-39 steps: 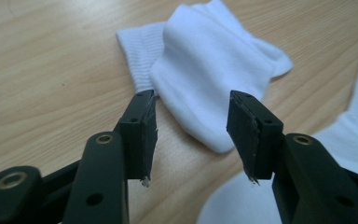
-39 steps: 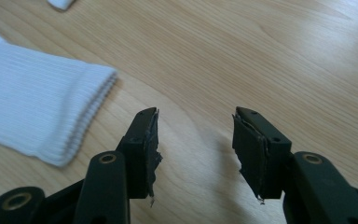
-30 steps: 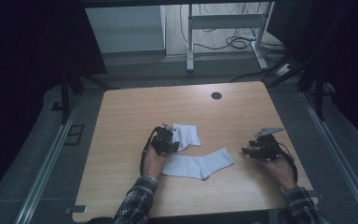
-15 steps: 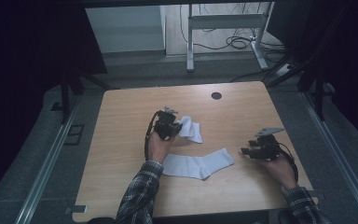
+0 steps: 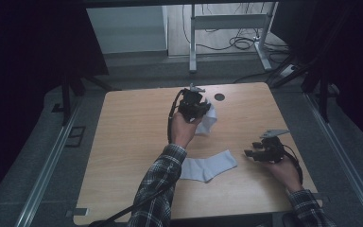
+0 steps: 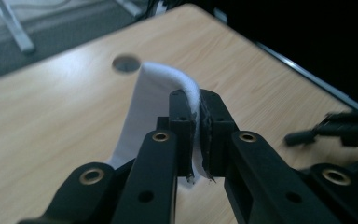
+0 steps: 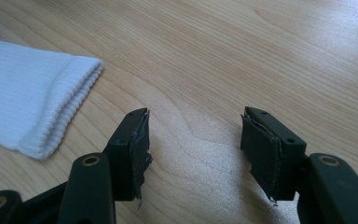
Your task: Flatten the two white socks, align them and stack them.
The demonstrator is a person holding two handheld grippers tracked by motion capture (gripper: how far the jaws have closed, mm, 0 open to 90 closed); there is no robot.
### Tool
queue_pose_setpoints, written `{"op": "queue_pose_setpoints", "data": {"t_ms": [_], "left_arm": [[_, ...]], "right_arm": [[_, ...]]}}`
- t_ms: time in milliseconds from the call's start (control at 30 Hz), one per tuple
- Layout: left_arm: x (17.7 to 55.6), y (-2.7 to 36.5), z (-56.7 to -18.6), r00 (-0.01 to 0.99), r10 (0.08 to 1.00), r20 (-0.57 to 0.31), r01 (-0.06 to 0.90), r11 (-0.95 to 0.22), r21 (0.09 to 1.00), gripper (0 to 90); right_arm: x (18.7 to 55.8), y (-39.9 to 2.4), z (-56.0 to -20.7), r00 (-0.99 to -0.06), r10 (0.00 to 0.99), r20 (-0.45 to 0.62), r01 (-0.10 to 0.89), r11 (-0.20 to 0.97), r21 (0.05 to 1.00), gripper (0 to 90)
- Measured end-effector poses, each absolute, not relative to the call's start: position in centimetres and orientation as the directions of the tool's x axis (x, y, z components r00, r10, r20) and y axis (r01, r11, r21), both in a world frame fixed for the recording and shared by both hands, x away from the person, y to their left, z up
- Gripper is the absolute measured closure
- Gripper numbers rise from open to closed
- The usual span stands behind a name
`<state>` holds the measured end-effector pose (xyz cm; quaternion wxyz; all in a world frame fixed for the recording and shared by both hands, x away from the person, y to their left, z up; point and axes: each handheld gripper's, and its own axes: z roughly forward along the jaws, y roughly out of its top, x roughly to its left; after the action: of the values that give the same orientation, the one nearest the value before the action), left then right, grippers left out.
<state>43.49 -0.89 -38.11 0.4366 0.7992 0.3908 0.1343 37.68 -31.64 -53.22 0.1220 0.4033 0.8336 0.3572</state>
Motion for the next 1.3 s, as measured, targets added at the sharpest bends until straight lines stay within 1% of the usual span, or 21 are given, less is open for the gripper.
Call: {"op": "queue_pose_setpoints", "data": {"t_ms": [233,333,433,567,667,767,1000,1133,1300], "left_arm": [[42.4,-1.9,-32.5,0.699,0.706,-0.116,0.402,-0.254,0.880,84.5],[41.9,-1.3,-32.0,0.695,0.714,-0.087,0.384,-0.266,0.884,84.4],[41.9,-0.3,-34.0,0.679,0.727,-0.103,0.435,-0.287,0.853,84.3],[42.2,1.3,-37.9,0.652,0.750,-0.115,0.505,-0.315,0.804,84.2],[42.3,2.9,-40.9,0.621,0.776,-0.110,0.552,-0.333,0.764,84.1],[42.2,4.5,-43.0,0.599,0.793,-0.113,0.586,-0.337,0.737,83.7],[41.1,8.2,-46.9,0.551,0.832,-0.057,0.636,-0.374,0.675,82.0],[40.1,10.1,-48.9,0.534,0.845,-0.025,0.650,-0.391,0.651,81.1],[38.9,12.0,-51.3,0.511,0.859,-0.032,0.669,-0.375,0.642,81.1]], "right_arm": [[37.7,-31.7,-53.2,-0.640,0.763,0.095,0.591,0.408,0.696,41.2],[37.7,-31.7,-53.2,-0.639,0.763,0.094,0.590,0.408,0.697,41.2],[37.6,-31.7,-53.2,-0.642,0.761,0.092,0.589,0.413,0.694,41.2],[37.7,-31.6,-53.2,-0.644,0.760,0.087,0.587,0.418,0.693,41.2],[37.7,-31.7,-53.2,-0.644,0.760,0.088,0.587,0.417,0.694,41.4],[37.7,-31.7,-53.2,-0.643,0.761,0.091,0.588,0.414,0.695,41.4],[37.7,-31.6,-53.2,-0.636,0.767,0.090,0.590,0.408,0.697,41.3],[37.6,-31.4,-53.3,-0.635,0.769,0.071,0.583,0.417,0.697,41.4],[37.3,-31.0,-53.3,-0.630,0.776,0.032,0.571,0.435,0.697,41.3]]}}
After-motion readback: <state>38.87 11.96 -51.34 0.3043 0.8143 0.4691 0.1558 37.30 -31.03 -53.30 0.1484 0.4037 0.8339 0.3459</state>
